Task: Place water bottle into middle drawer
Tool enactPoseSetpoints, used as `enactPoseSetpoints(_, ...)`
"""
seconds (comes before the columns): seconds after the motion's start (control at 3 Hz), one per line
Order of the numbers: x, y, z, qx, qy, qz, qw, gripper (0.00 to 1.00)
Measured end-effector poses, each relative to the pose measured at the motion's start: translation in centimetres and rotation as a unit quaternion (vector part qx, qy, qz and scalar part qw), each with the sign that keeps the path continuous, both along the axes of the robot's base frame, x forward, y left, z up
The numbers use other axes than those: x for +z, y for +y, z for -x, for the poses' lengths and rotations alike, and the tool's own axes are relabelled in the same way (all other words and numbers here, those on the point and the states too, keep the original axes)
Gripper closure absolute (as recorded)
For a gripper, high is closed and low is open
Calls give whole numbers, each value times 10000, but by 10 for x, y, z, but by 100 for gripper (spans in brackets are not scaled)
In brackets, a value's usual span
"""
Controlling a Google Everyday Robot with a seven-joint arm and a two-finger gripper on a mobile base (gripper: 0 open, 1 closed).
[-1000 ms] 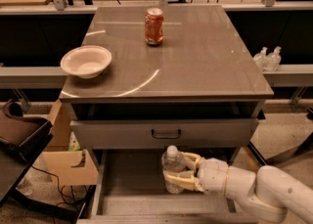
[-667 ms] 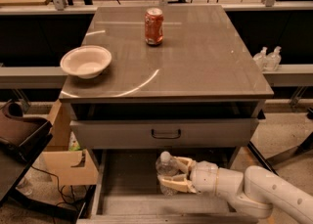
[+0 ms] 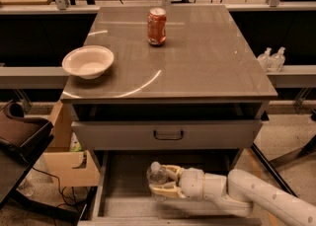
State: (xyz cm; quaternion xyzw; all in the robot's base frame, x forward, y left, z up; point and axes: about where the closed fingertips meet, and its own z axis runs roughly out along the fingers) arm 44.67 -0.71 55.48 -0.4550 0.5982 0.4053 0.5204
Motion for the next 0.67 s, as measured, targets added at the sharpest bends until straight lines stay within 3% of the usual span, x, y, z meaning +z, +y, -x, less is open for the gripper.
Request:
enactPoseSetpoints(0.33,-19,19,0,195,21,-44,9998,100)
enactPoseSetpoints(0.67,-19,19,0,195,21,-44,9998,100)
